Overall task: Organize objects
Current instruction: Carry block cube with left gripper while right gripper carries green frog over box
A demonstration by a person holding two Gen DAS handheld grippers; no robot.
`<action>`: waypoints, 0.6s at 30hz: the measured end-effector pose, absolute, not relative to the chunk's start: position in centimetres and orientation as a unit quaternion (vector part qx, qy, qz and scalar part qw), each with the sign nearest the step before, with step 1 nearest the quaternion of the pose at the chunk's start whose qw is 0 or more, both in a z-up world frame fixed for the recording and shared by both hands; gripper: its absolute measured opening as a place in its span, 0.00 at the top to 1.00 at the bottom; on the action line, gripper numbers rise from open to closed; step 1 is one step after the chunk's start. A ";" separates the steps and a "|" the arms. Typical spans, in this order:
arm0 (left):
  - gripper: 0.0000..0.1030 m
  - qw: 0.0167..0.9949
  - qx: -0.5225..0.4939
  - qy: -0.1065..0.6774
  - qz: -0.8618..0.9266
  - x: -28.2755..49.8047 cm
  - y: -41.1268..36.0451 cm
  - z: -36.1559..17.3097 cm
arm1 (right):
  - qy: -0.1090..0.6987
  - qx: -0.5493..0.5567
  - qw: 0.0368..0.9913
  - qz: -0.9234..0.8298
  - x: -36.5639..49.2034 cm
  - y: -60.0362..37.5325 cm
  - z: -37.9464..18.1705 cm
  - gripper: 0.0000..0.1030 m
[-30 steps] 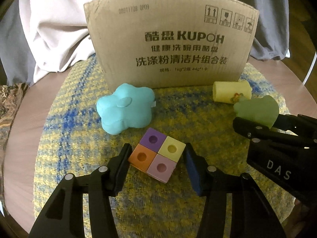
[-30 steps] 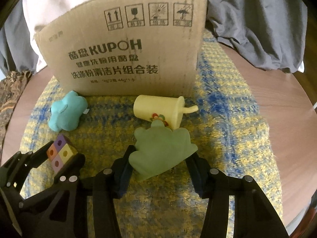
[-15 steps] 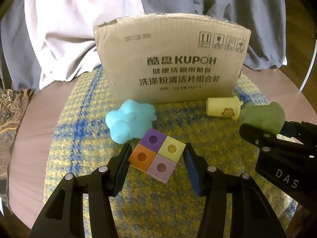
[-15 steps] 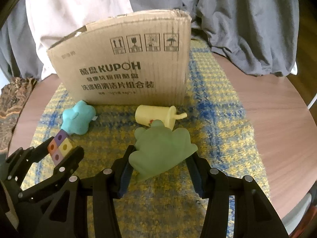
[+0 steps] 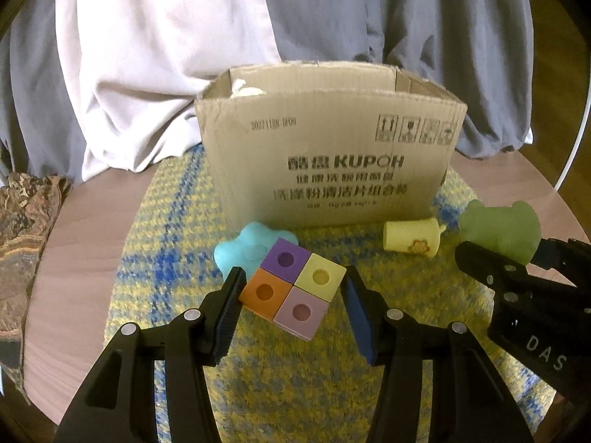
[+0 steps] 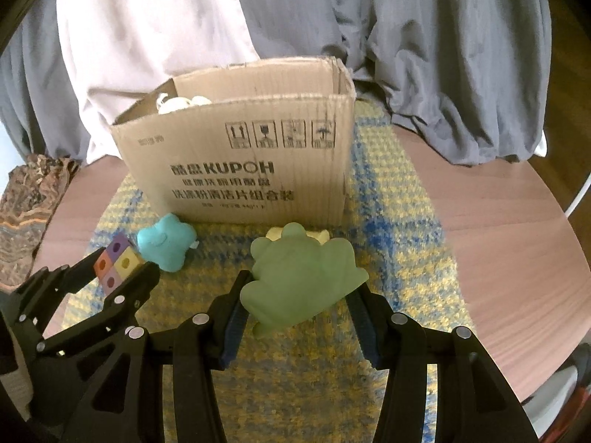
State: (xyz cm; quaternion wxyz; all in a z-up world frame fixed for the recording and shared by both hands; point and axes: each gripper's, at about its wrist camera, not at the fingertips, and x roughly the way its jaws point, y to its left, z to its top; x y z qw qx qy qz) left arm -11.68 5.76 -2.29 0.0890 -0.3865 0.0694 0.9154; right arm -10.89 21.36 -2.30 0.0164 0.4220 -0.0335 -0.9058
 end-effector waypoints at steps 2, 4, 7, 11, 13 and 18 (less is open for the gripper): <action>0.49 0.090 -0.383 0.067 0.917 -11.9 5.8 -1.8 | -0.031 0.418 0.015 -0.908 -10.9 21.4 -1.7 0.50; 0.49 0.091 -0.380 0.066 0.918 -12.0 5.8 -1.3 | -0.030 0.413 0.015 -0.910 -10.9 21.4 -1.1 0.50; 0.49 0.093 -0.374 0.064 0.920 -12.3 5.9 -0.5 | -0.029 0.405 0.013 -0.914 -10.9 21.6 -0.1 0.50; 0.49 0.097 -0.365 0.060 0.924 -12.6 6.1 0.7 | -0.028 0.396 0.010 -0.918 -11.0 21.7 1.3 0.50; 0.49 0.098 -0.361 0.059 0.926 -12.8 6.3 1.3 | -0.025 0.392 0.010 -0.920 -11.1 21.7 1.9 0.50; 0.49 0.100 -0.350 0.055 0.930 -13.5 6.4 2.8 | -0.022 0.381 0.010 -0.924 -11.4 21.6 3.4 0.50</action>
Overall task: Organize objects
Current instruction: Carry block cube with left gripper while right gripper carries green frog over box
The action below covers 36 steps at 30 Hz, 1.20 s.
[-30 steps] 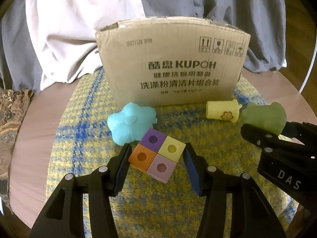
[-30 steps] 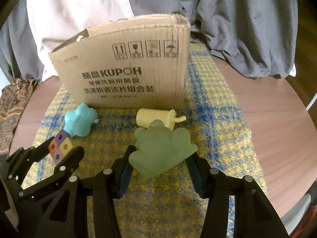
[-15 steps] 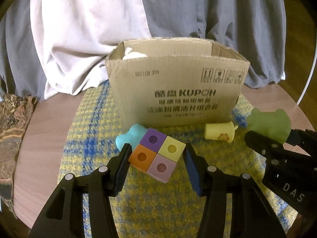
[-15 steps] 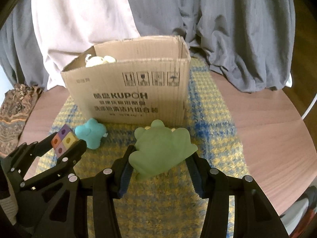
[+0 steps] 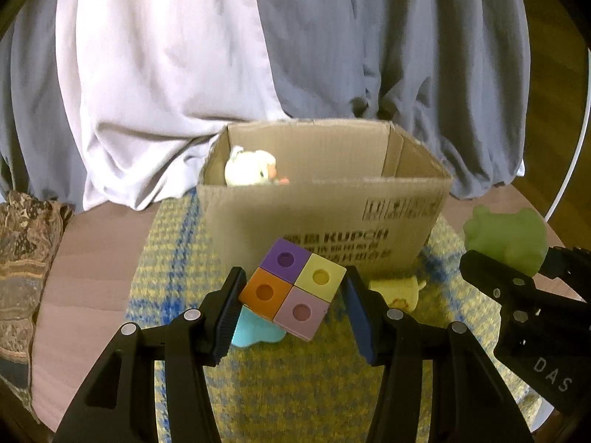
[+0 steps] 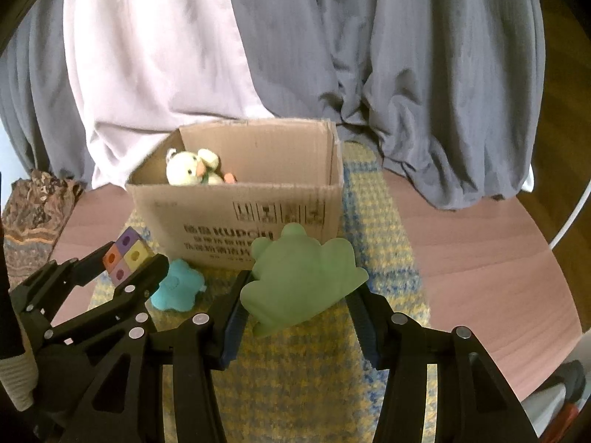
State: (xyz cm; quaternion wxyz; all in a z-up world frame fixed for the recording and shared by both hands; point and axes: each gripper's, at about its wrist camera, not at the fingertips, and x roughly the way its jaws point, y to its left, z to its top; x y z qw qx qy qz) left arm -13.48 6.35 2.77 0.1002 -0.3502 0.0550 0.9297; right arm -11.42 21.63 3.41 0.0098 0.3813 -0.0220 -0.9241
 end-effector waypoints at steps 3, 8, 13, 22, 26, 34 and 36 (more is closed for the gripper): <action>0.49 0.101 -0.343 0.053 0.933 -13.9 6.4 3.7 | -0.020 0.374 0.010 -0.927 -11.7 21.6 4.5 0.50; 0.49 0.102 -0.329 0.051 0.937 -14.6 6.7 5.2 | -0.013 0.364 0.009 -0.931 -12.3 21.5 5.8 0.50; 0.49 0.103 -0.320 0.047 0.940 -15.3 6.8 6.5 | -0.007 0.354 0.007 -0.935 -12.9 21.3 7.2 0.50; 0.49 0.101 -0.299 0.048 0.948 -16.8 6.8 8.7 | -0.006 0.339 0.001 -0.941 -15.0 21.8 10.0 0.50; 0.49 0.100 -0.295 0.045 0.949 -17.9 6.8 9.5 | -0.002 0.335 -0.002 -0.942 -16.1 21.9 10.9 0.50; 0.49 0.097 -0.298 0.046 0.948 -20.6 6.9 10.0 | -0.006 0.346 -0.005 -0.938 -18.8 21.9 11.0 0.50; 0.49 0.096 -0.301 0.046 0.947 -21.1 6.8 10.0 | -0.011 0.352 -0.004 -0.936 -19.5 22.0 10.8 0.50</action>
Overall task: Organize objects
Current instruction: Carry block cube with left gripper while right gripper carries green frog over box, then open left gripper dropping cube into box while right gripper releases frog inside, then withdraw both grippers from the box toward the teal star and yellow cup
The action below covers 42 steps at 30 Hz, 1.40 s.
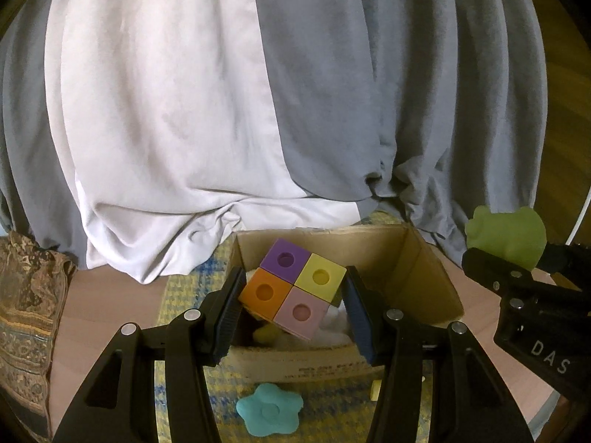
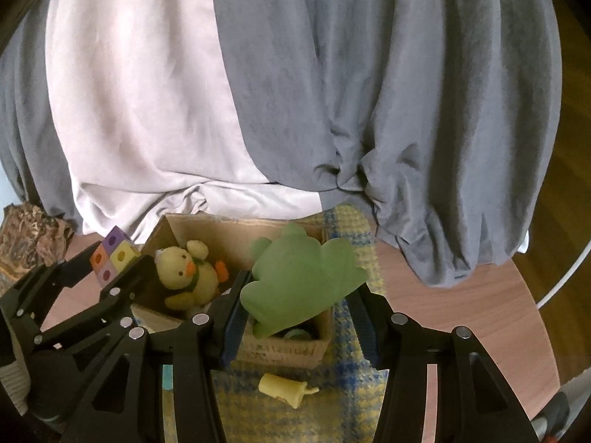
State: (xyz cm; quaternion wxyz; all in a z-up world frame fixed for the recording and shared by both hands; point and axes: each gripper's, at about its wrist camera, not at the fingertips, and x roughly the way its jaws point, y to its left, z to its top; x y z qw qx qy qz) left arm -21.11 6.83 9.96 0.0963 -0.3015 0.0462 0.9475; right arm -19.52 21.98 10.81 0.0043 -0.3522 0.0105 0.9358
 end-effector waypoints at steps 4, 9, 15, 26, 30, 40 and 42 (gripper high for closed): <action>0.49 0.098 -0.310 0.042 0.945 -22.3 6.7 9.8 | 0.015 -0.363 0.006 0.932 -20.9 22.1 10.5 0.50; 0.49 0.104 -0.322 0.043 0.940 -23.5 6.7 9.2 | 0.017 -0.373 0.006 0.928 -22.0 21.8 10.0 0.50; 0.49 0.108 -0.335 0.038 0.935 -24.6 6.5 8.5 | 0.019 -0.385 0.004 0.923 -23.0 21.5 9.3 0.50; 0.49 0.116 -0.354 0.034 0.927 -25.5 6.4 7.8 | 0.019 -0.400 -0.001 0.916 -24.4 21.2 8.8 0.49; 0.18 0.111 -0.364 0.026 0.924 -25.8 6.2 7.4 | 0.021 -0.397 0.003 0.918 -24.3 21.3 9.0 0.27; 0.09 0.093 -0.356 0.031 0.930 -25.1 5.8 7.6 | 0.028 -0.382 0.027 0.923 -23.1 22.0 9.7 0.07; 0.08 0.092 -0.353 0.033 0.931 -24.7 5.8 7.7 | 0.032 -0.380 0.027 0.924 -22.8 22.2 9.7 0.07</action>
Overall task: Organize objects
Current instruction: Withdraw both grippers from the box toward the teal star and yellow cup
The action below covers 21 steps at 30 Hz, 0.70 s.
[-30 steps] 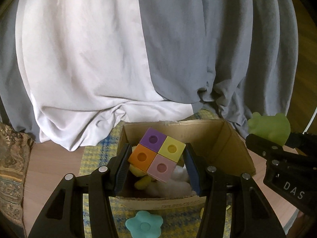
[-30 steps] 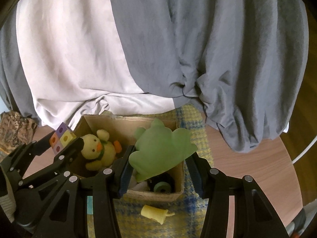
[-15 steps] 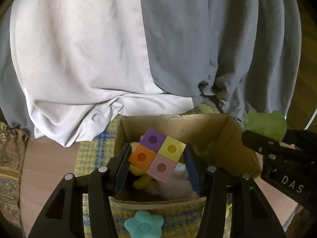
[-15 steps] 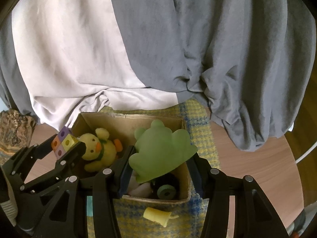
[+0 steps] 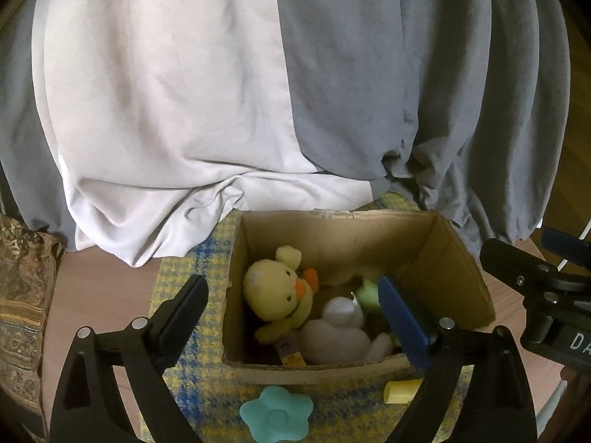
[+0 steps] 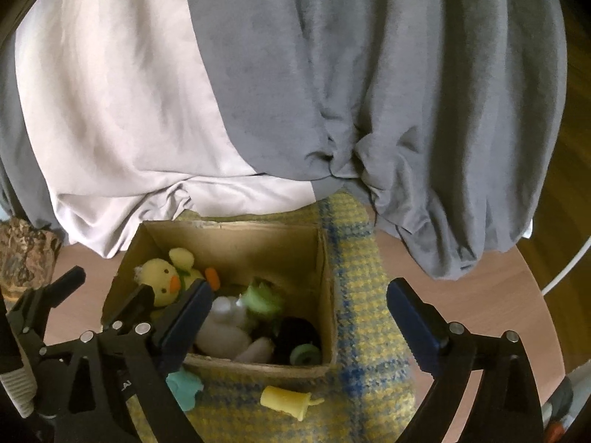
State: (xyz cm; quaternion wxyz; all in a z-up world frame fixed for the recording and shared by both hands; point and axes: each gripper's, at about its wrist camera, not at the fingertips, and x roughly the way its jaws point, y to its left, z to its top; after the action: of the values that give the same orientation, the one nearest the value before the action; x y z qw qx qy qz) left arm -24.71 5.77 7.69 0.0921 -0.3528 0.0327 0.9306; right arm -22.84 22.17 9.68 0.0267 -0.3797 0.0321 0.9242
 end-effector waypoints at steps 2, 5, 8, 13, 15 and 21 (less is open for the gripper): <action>0.07 0.091 -0.350 0.035 0.932 -24.4 5.7 7.8 | 0.036 -0.378 0.024 0.925 -22.5 22.3 9.7 0.07; 0.07 0.090 -0.347 0.037 0.933 -23.8 5.7 8.0 | 0.037 -0.374 0.023 0.927 -21.8 22.4 9.9 0.07; 0.06 0.087 -0.341 0.038 0.935 -23.1 5.6 8.3 | 0.037 -0.370 0.021 0.928 -21.3 22.3 9.9 0.07; 0.01 0.073 -0.327 0.040 0.941 -21.8 5.2 8.8 | 0.043 -0.367 0.017 0.929 -20.2 22.4 9.9 0.07; 0.01 0.072 -0.322 0.043 0.943 -21.1 5.2 9.0 | 0.046 -0.366 0.017 0.929 -19.7 22.4 10.0 0.07; 0.01 0.067 -0.318 0.048 0.944 -19.6 5.0 8.8 | 0.053 -0.359 0.028 0.931 -18.0 22.5 9.7 0.01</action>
State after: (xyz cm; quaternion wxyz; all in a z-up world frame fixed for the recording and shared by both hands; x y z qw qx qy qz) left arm -19.62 5.00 8.75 0.0672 -0.3184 0.0485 0.9443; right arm -17.98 22.48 9.75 0.0279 -0.3593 0.0530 0.9313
